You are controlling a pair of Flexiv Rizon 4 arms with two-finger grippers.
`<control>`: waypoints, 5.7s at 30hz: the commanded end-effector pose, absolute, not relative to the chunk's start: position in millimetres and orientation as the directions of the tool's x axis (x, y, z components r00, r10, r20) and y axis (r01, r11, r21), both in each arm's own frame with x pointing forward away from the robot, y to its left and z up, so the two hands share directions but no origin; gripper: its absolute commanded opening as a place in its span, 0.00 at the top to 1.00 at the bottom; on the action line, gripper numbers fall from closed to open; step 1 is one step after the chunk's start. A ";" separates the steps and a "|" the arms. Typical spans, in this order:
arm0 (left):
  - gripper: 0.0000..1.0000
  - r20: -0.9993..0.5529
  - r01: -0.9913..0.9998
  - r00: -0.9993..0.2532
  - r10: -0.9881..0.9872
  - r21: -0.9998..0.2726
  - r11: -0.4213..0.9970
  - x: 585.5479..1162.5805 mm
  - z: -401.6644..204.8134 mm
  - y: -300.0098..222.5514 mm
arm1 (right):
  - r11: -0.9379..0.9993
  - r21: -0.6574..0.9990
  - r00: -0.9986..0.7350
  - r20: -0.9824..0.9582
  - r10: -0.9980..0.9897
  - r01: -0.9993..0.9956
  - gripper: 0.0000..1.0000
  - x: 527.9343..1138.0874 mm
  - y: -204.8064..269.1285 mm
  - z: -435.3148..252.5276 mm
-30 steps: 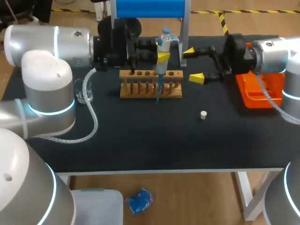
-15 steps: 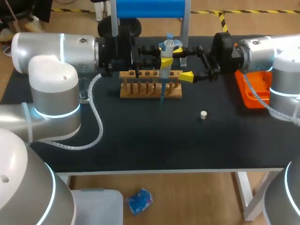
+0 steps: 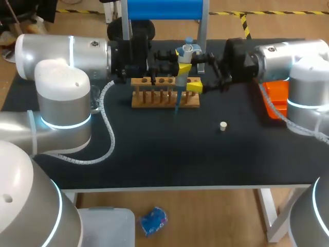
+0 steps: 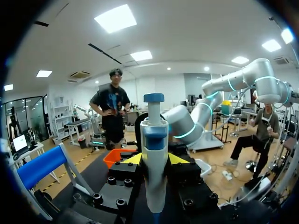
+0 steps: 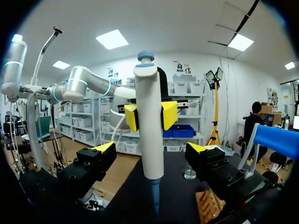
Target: Invert the test tube, pick up the pipette, mount the tip to pipette, aspirate from beaker and dispense into the tube, eject the tip, return the pipette, and cap with the stopper.
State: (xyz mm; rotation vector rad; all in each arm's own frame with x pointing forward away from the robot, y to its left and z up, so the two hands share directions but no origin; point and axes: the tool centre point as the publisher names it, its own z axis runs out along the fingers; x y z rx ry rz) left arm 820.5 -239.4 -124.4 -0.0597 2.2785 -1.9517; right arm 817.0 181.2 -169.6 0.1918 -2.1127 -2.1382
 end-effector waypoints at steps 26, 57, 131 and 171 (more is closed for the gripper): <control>1.00 -0.082 0.062 -0.989 -0.124 -0.986 0.155 820.4 -124.8 -240.4 | -0.051 0.999 -0.983 -0.012 -0.183 -0.003 0.50 811.9 190.7 -163.3; 0.00 -0.082 0.064 -0.986 -0.144 -0.990 0.126 820.8 -121.5 -236.1 | -0.057 0.998 -0.983 -0.002 -0.186 0.009 1.00 814.9 190.8 -164.4; 0.00 -0.047 0.022 -0.958 -0.283 -0.995 0.093 836.8 -120.0 -210.0 | 0.022 1.000 -0.962 -0.025 0.273 -0.020 1.00 921.3 -186.0 -148.1; 0.00 -0.029 -0.039 -0.962 -0.270 -0.970 0.242 874.9 -80.0 -247.7 | 0.015 0.999 -0.975 -0.031 0.218 -0.028 1.00 944.9 -187.0 -159.1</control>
